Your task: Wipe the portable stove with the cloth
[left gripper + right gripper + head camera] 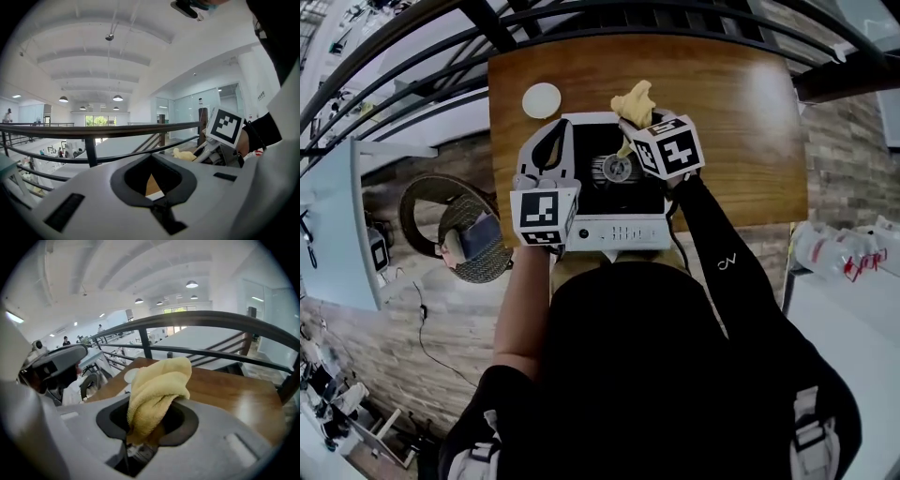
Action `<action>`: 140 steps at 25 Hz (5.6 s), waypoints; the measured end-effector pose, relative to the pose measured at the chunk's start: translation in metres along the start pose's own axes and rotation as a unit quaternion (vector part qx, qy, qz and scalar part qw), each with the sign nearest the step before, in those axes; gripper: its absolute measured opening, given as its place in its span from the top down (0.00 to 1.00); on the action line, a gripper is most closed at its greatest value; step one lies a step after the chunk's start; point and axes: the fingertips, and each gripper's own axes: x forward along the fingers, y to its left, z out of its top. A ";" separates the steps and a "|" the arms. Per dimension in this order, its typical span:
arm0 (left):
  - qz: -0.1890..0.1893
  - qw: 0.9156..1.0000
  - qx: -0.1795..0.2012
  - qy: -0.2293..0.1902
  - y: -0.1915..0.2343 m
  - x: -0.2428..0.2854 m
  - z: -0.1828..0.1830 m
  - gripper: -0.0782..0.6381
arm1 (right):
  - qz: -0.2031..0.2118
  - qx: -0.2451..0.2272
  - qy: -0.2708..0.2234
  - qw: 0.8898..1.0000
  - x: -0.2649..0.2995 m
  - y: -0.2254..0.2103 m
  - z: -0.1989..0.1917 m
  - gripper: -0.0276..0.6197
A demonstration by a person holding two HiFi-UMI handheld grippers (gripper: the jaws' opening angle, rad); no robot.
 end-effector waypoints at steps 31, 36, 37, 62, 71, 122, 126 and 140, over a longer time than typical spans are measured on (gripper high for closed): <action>-0.023 1.000 -0.002 0.011 -0.062 -0.027 -0.014 0.88 | -0.097 0.106 0.032 0.989 -0.073 -0.067 -0.142 0.77; -0.018 1.000 -0.005 0.006 -0.056 -0.038 -0.012 0.88 | -0.054 0.079 -0.007 0.995 -0.072 -0.033 -0.107 0.77; -0.016 1.000 -0.004 0.004 -0.050 -0.042 -0.012 0.88 | -0.043 0.071 -0.010 0.997 -0.067 -0.021 -0.098 0.77; -0.023 0.999 -0.019 0.020 0.009 -0.142 -0.060 0.88 | 0.045 0.022 0.048 0.998 0.002 0.154 -0.109 0.77; -0.072 0.997 -0.004 0.007 -0.085 -0.122 -0.040 0.88 | -0.041 0.078 0.038 0.995 -0.083 0.049 -0.172 0.77; -0.095 0.995 0.007 -0.034 -0.178 -0.131 -0.022 0.88 | 0.047 0.063 0.079 0.994 -0.102 0.098 -0.247 0.77; -0.111 0.993 0.007 -0.033 -0.175 -0.129 -0.022 0.88 | 0.033 0.074 0.082 0.993 -0.102 0.090 -0.250 0.77; -0.117 0.993 0.004 -0.018 -0.148 -0.115 -0.032 0.88 | 0.027 0.053 0.091 0.994 -0.098 0.091 -0.245 0.77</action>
